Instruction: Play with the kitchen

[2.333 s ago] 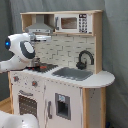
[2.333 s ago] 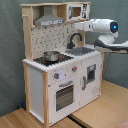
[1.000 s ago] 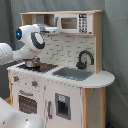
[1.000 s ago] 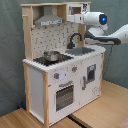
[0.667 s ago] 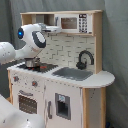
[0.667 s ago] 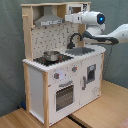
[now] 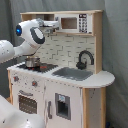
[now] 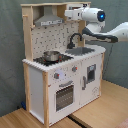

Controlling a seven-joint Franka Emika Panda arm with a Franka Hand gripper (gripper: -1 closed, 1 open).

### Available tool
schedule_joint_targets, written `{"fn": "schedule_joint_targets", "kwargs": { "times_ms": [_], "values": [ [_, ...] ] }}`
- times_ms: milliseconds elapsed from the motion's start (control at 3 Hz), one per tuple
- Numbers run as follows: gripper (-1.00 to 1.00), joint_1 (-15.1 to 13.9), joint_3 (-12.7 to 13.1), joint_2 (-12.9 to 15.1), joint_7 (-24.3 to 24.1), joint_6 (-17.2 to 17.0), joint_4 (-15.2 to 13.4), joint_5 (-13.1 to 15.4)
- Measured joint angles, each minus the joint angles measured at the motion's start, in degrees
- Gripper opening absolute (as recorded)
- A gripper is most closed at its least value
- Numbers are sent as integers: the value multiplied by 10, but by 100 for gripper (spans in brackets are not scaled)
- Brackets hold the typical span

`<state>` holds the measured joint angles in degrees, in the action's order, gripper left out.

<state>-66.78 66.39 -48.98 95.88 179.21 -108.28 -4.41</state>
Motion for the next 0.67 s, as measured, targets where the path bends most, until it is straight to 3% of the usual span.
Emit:
{"fn": "schedule_joint_targets", "kwargs": {
  "times_ms": [667],
  "values": [
    [100,83,-46,-39,-9,10,-75,0]
  ]
}}
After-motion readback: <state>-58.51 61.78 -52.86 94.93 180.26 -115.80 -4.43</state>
